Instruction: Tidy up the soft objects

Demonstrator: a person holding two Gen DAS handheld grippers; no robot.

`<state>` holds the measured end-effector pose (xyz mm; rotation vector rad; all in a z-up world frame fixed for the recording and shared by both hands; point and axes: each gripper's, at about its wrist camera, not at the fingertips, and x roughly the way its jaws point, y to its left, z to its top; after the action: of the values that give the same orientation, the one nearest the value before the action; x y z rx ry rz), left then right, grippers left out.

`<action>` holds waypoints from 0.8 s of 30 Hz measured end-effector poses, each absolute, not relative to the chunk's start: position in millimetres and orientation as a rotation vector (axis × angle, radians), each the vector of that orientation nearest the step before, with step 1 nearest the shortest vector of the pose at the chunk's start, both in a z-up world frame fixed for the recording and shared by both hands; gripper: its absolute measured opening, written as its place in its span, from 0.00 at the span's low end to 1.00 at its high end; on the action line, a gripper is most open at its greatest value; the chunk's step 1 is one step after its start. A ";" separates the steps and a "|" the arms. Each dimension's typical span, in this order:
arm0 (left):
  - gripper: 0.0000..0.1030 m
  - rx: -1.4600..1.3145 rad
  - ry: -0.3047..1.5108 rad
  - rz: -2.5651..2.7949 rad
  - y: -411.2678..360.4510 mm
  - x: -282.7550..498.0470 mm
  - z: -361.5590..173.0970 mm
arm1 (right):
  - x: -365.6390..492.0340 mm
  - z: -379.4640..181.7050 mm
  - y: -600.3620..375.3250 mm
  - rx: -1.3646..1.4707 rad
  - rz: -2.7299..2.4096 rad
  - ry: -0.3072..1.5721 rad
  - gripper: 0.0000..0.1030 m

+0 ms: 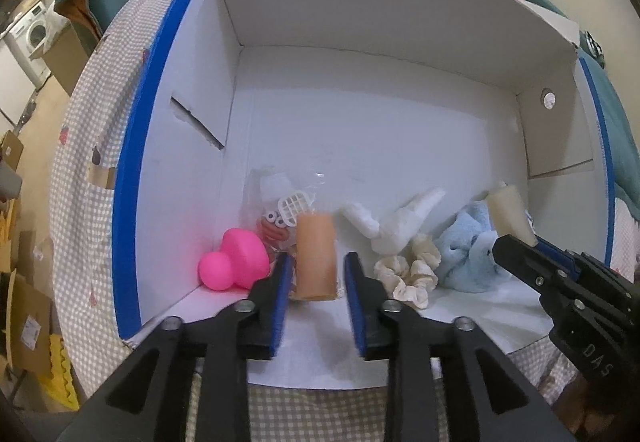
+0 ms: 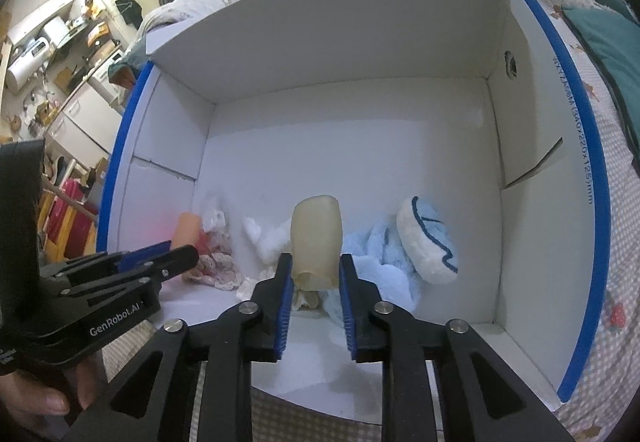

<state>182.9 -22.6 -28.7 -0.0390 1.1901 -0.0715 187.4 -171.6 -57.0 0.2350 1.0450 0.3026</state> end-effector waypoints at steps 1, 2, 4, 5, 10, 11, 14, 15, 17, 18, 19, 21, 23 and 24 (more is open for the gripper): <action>0.42 -0.040 1.187 -0.069 -22.8 182.0 -27.8 | 187.9 -56.0 -172.1 0.238 0.299 1.043 0.28; 0.48 -0.042 1.182 -0.065 -23.8 180.6 -26.5 | 187.6 -54.7 -172.4 0.234 0.295 1.038 0.30; 0.54 -0.046 1.167 -0.062 -22.8 178.7 -22.4 | 187.0 -51.5 -172.8 0.232 0.290 1.024 0.38; 0.54 -0.048 1.160 -0.067 -23.7 177.7 -20.0 | 186.2 -49.6 -173.2 0.236 0.287 1.015 0.61; 0.54 -0.004 1.116 -0.087 -29.6 171.9 -7.1 | 181.1 -39.1 -178.5 0.207 0.219 0.963 0.77; 0.54 0.004 1.103 -0.085 -30.4 170.1 -4.7 | 179.8 -37.0 -179.8 0.197 0.201 0.953 0.78; 0.54 0.005 1.062 -0.080 -28.7 161.7 6.4 | 175.9 -30.7 -183.8 0.187 0.177 0.945 0.83; 0.54 -0.004 1.049 -0.083 -27.2 159.0 10.8 | 173.7 -27.2 -184.8 0.183 0.172 0.938 0.85; 0.54 -0.009 1.010 -0.072 -22.4 150.8 21.3 | 170.4 -18.3 -186.1 0.173 0.157 0.915 1.00; 0.58 0.002 0.986 -0.055 -22.1 147.8 27.2 | 167.6 -13.2 -188.4 0.174 0.148 0.898 1.00; 0.68 0.008 0.958 -0.037 -18.8 143.9 33.4 | 165.4 -8.1 -189.6 0.176 0.140 0.882 1.00; 0.84 0.002 0.914 -0.013 -11.8 136.3 42.7 | 158.3 1.9 -192.7 0.180 0.123 0.854 1.00; 0.88 -0.007 0.880 0.003 -4.5 131.6 52.7 | 149.9 11.5 -194.3 0.182 0.103 0.815 1.00; 0.89 -0.007 0.869 0.011 -2.0 129.3 57.4 | 145.4 15.7 -194.9 0.181 0.098 0.802 1.00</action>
<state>129.3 -2.0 57.4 -0.0073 0.8686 0.0108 145.4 -194.9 15.7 0.1810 0.8018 0.0980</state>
